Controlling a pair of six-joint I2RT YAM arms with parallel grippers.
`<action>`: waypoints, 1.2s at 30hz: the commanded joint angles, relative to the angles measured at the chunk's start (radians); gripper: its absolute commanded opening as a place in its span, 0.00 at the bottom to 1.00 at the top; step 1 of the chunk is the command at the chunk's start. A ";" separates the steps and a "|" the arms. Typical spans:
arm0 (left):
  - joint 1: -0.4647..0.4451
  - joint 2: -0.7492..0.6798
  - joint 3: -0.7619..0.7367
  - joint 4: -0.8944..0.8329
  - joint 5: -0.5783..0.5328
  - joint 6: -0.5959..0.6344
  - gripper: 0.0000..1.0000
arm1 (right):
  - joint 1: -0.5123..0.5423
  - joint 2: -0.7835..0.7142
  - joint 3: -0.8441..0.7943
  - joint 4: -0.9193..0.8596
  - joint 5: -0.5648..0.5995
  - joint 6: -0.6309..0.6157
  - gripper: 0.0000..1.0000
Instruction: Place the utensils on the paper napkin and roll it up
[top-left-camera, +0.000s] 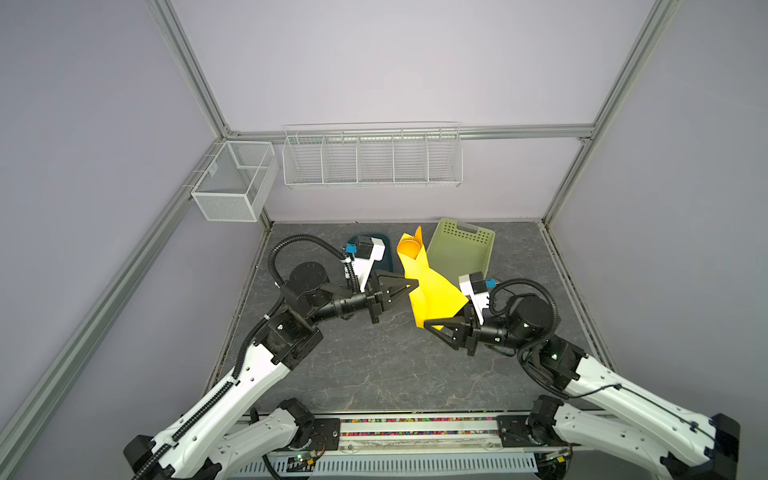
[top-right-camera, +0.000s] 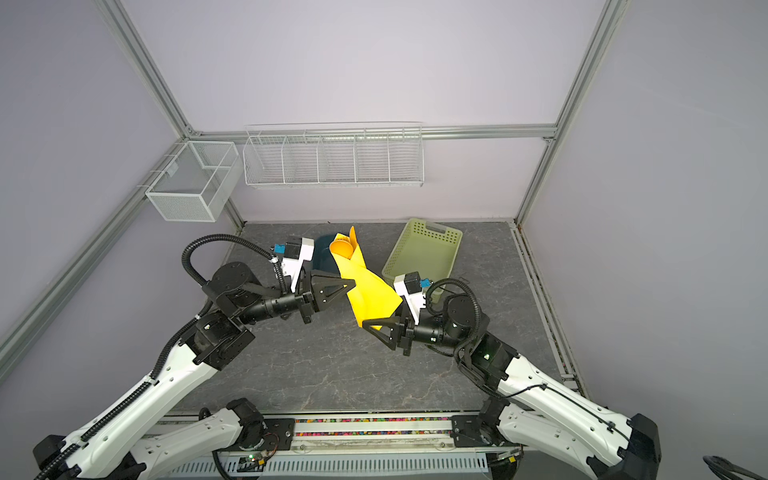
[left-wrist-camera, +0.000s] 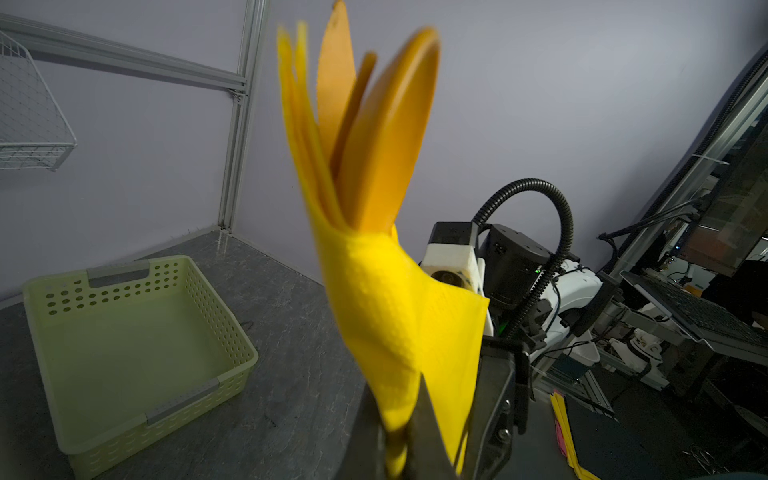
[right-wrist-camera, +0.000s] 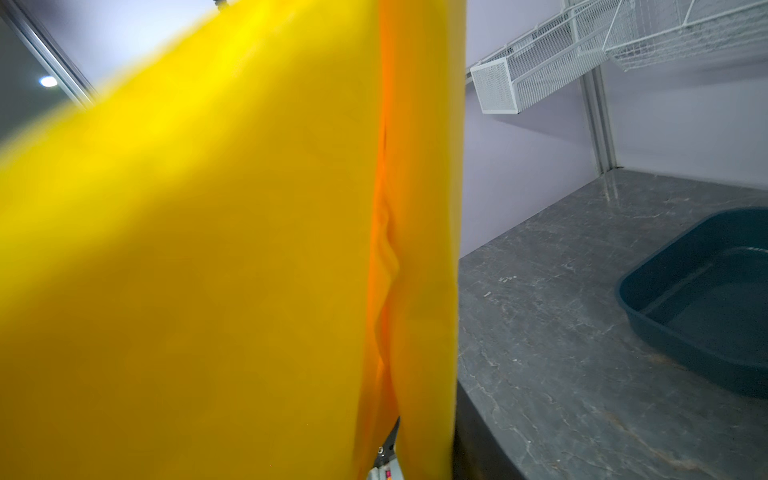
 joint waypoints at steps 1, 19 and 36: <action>0.004 -0.014 0.030 0.029 0.009 0.016 0.00 | 0.006 -0.026 -0.015 -0.006 0.021 -0.006 0.33; 0.004 -0.013 0.046 0.115 0.023 -0.056 0.15 | 0.010 -0.071 -0.004 0.010 0.033 -0.053 0.06; -0.026 0.037 0.062 0.249 0.194 -0.128 0.54 | 0.025 -0.079 0.086 0.082 0.025 -0.210 0.06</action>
